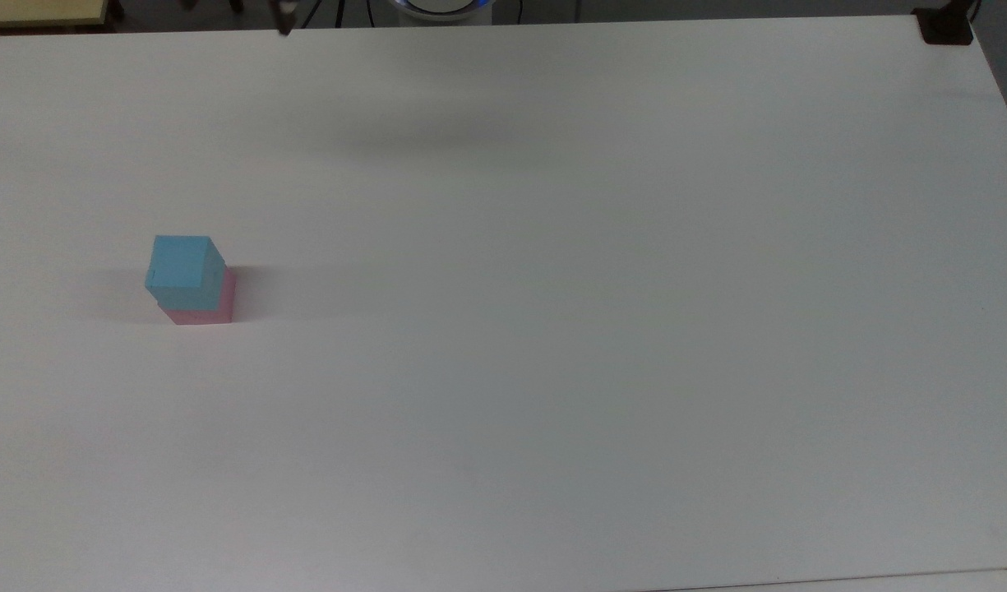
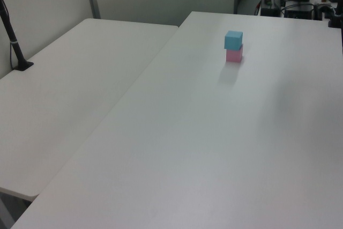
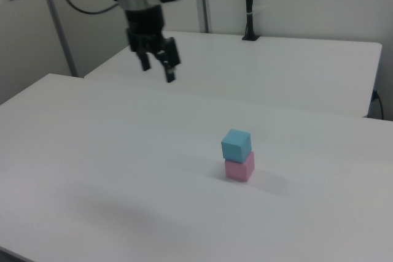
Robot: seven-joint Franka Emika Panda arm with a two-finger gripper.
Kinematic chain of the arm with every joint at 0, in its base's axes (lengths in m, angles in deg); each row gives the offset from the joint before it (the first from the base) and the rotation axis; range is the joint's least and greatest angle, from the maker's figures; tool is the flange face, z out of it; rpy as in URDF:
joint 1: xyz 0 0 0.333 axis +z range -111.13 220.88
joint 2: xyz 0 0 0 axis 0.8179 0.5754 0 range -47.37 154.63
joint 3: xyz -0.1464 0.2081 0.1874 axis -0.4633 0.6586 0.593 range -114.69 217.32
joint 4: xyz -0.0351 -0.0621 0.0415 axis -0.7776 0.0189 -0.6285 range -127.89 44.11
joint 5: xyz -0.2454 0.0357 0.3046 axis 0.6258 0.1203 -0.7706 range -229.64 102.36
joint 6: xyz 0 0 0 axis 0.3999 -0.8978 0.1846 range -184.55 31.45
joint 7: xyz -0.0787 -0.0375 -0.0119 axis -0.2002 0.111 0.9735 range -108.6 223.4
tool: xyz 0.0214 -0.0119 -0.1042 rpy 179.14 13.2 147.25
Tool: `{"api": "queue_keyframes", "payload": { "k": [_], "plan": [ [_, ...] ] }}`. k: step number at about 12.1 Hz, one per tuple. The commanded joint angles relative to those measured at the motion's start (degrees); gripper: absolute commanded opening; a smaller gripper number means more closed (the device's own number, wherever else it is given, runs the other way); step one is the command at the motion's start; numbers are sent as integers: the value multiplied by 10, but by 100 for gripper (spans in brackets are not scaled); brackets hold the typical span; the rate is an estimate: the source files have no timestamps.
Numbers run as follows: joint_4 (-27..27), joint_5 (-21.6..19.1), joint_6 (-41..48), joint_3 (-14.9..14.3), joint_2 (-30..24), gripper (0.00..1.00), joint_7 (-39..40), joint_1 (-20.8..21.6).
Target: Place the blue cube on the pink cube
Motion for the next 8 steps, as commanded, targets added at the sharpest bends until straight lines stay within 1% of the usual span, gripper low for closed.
{"api": "queue_keyframes", "payload": {
  "k": [1,3,6,8],
  "plan": [
    [-71,-1,-1,-32,-55,100,31,52],
    [-69,8,-5,-28,-54,100,95,59],
    [-68,11,-10,-28,-44,100,98,68],
    [-68,28,-11,-28,-31,100,102,73]
  ]
}}
